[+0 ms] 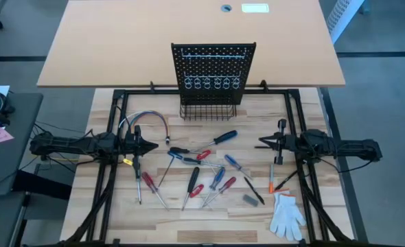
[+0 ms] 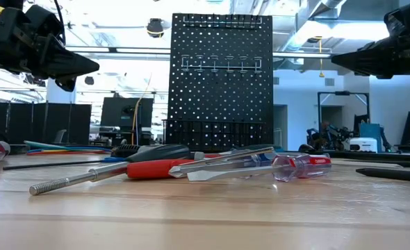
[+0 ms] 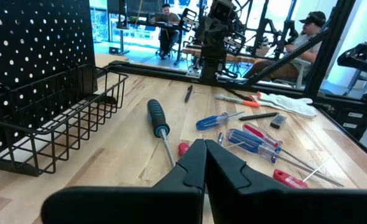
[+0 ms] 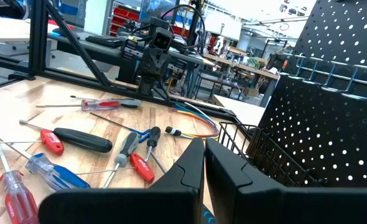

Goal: Hang tools onto peg board

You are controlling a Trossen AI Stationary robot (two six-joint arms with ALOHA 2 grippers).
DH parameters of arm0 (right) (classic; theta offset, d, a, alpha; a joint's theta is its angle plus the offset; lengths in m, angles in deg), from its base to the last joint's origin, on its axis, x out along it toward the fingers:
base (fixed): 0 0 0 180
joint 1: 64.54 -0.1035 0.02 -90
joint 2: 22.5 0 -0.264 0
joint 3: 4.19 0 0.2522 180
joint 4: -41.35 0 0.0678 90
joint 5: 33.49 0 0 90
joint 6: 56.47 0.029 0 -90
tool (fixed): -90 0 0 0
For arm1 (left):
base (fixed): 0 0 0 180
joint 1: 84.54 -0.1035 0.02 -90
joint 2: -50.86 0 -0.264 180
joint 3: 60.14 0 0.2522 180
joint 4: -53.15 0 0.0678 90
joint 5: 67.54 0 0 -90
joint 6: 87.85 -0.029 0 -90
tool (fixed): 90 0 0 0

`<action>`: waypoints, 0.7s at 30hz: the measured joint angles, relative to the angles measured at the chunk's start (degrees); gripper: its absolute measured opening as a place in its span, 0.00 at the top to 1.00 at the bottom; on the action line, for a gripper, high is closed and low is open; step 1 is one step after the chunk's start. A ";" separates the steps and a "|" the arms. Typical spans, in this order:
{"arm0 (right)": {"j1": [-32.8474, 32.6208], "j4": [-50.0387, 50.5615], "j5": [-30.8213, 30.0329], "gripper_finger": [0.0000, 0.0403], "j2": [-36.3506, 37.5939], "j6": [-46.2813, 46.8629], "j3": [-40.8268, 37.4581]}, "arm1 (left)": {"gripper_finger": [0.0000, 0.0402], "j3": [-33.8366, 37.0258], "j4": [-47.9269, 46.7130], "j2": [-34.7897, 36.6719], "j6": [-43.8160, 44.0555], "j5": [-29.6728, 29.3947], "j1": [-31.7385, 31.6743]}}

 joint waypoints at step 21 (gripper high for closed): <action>0.00 0.00 0.00 0.95 0.00 0.00 -0.02 | 1.00 -0.04 33.38 -14.25 -16.40 -17.59 -9.97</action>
